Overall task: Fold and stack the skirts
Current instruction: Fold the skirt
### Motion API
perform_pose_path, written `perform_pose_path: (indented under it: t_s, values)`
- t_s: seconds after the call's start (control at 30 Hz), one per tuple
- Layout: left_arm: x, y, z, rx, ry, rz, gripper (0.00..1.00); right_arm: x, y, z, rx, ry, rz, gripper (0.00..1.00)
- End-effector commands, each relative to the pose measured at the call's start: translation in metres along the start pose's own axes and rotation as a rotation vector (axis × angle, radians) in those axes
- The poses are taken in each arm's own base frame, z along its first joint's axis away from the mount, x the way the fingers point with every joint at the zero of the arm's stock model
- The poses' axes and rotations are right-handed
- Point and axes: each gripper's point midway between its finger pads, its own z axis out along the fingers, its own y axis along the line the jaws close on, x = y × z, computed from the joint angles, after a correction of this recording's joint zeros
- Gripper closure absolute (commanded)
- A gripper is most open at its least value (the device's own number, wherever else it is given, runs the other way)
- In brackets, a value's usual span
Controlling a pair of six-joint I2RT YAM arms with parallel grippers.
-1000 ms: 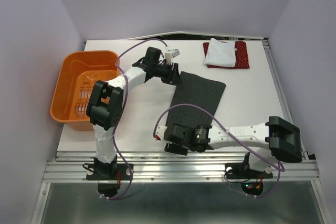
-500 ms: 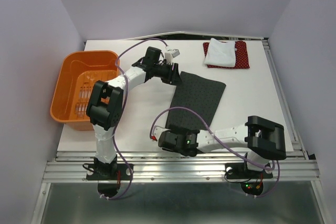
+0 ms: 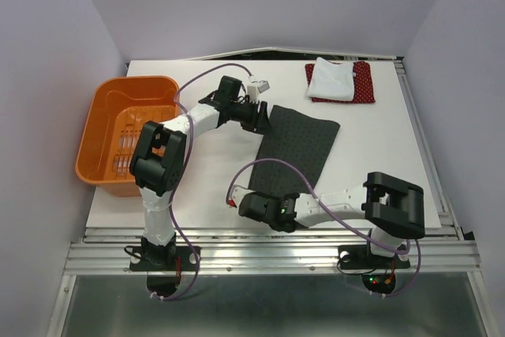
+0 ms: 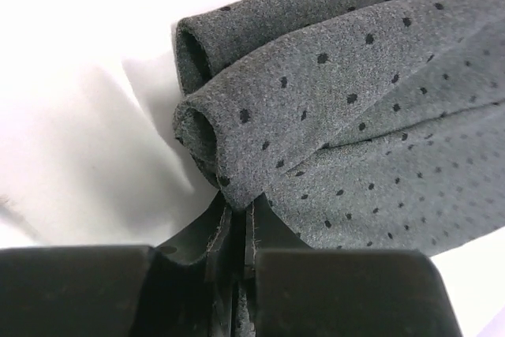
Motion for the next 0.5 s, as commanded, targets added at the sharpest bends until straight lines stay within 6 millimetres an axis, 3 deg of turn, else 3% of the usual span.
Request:
perform_pose_path:
  t_s: [0.0, 0.2, 0.33, 0.47]
  values:
    - [-0.015, -0.025, -0.020, 0.030, -0.039, 0.106, 0.50, -0.029, -0.003, -0.023, -0.123, -0.058, 0.079, 0.99]
    - [0.001, -0.025, -0.022, 0.047, -0.001, 0.113, 0.50, -0.081, -0.009, -0.074, -0.292, -0.220, 0.146, 1.00]
    - [-0.002, -0.032, -0.028, 0.068, -0.031, 0.107, 0.50, -0.088, 0.001, -0.096, -0.409, -0.223, 0.158, 1.00]
    - [0.000, -0.027, -0.025, 0.096, -0.017, 0.039, 0.51, -0.086, 0.006, -0.101, -0.462, -0.216, 0.156, 1.00]
